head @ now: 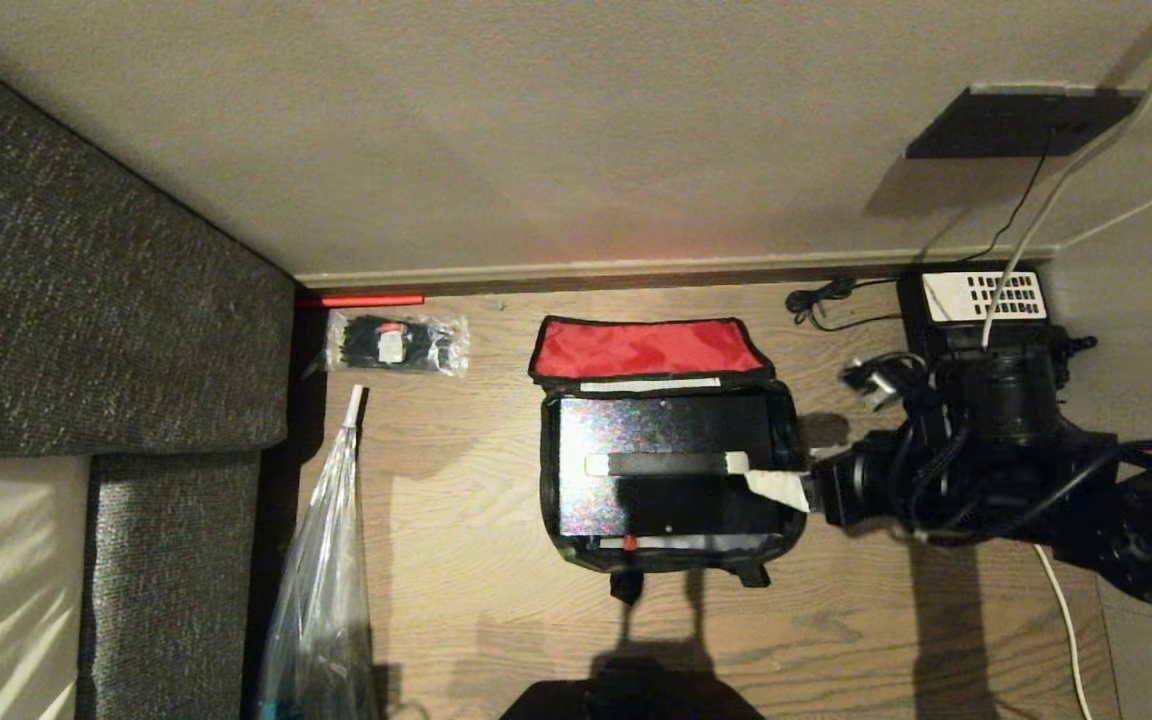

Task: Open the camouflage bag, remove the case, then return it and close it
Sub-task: Grip the handle

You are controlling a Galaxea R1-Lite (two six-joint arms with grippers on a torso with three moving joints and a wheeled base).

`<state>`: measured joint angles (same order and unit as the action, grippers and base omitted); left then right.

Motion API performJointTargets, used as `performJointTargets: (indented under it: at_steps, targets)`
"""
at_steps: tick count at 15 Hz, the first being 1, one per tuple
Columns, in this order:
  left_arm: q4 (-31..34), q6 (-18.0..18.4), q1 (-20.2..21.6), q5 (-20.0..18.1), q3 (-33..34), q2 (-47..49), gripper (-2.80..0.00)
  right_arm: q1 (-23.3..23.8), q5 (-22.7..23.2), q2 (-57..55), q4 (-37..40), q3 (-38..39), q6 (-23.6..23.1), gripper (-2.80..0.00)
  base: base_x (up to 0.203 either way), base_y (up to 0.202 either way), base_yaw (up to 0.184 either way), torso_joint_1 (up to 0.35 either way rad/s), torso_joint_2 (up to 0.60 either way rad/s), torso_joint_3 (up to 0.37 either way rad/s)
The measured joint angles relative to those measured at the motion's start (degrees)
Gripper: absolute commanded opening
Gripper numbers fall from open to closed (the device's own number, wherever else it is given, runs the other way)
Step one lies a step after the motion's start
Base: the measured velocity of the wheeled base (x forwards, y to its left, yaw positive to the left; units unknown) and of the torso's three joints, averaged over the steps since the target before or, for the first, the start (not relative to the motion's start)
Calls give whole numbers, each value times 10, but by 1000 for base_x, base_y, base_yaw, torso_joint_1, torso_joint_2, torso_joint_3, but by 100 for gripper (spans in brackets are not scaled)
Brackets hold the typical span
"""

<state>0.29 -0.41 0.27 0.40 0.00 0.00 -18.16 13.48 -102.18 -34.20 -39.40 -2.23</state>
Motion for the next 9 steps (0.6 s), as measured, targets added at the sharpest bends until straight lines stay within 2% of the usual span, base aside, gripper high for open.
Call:
performJointTargets:
  at_steps: [2, 3, 7, 8, 9]
  targets:
    - [0, 0, 0, 0, 0, 0, -280, -19, -113, 4, 11, 26, -113, 0, 0, 0, 0, 0, 0, 0]
    - [0, 0, 0, 0, 0, 0, -280, -35, -163, 1, 14, 37, -147, 0, 0, 0, 0, 0, 0, 0]
    - [0, 0, 0, 0, 0, 0, -280, -139, -385, -37, -28, 38, -176, 0, 0, 0, 0, 0, 0, 0]
    - [0, 0, 0, 0, 0, 0, -280, -166, -435, -51, -39, 34, -185, 0, 0, 0, 0, 0, 0, 0]
    - [0, 0, 0, 0, 0, 0, -280, -186, -463, -63, -51, 31, -190, 0, 0, 0, 0, 0, 0, 0]
